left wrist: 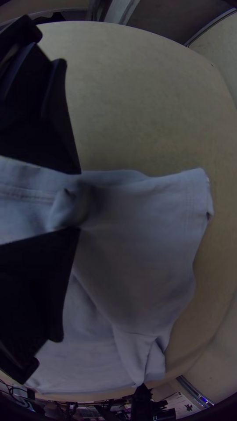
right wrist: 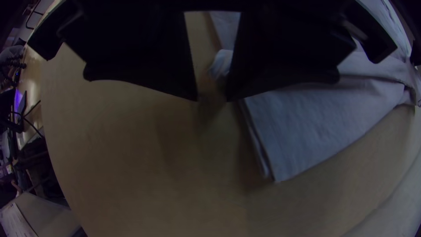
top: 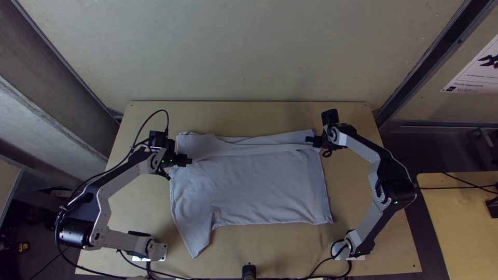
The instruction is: Fold the t-shirt
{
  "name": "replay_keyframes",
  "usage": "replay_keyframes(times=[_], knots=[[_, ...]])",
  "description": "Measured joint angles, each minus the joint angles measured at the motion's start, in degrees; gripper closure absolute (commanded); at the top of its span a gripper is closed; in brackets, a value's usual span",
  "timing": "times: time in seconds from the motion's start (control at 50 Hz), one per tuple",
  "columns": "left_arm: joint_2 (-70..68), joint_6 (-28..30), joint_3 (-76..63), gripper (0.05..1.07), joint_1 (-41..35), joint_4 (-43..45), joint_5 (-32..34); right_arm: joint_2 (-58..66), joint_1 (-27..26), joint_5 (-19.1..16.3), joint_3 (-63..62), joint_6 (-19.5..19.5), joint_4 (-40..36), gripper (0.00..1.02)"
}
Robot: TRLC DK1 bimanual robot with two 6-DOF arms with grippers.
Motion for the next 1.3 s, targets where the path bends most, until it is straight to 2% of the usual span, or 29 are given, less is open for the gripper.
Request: replay_keyframes(times=[0.1, 0.2, 0.34, 0.62, 0.72, 0.88, 1.2, 1.3], knots=[[-1.70, 0.02, 0.31, 0.15, 1.07, -2.64, 0.00, -2.71, -0.28, 0.17, -1.97, 0.00, -0.31, 0.23], [-3.72, 0.22, 1.57, 0.15, 2.97, -4.74, 0.00, -7.63, -0.31, 0.17, -3.78, 0.00, -0.63, 0.15], [-6.91, 1.11, 4.83, 0.15, 4.94, -9.29, 0.92, -14.36, -0.52, 0.17, -4.76, 0.46, -2.51, 0.10], [-14.58, 2.43, 6.84, 0.15, 3.76, -20.85, 1.07, -25.22, -1.40, 0.37, -5.55, 1.53, -13.49, 0.04], [-18.73, 2.54, 6.86, 0.10, 0.66, -27.30, 1.09, -28.68, -1.40, 0.37, -5.86, 1.55, -16.44, 0.04], [-24.55, 0.13, 5.55, 0.10, -5.38, -35.63, 1.16, -32.33, -1.40, 0.37, -6.19, 1.75, -19.61, 0.04], [-26.58, -9.70, -2.75, 0.10, -20.76, -49.11, 1.31, -32.96, -1.33, 0.33, -7.74, 2.60, -23.93, 0.04], [-26.58, -13.84, -4.35, 0.10, -25.29, -51.19, 1.31, -32.96, -1.33, -1.44, -7.74, 2.62, -25.29, 0.04]])
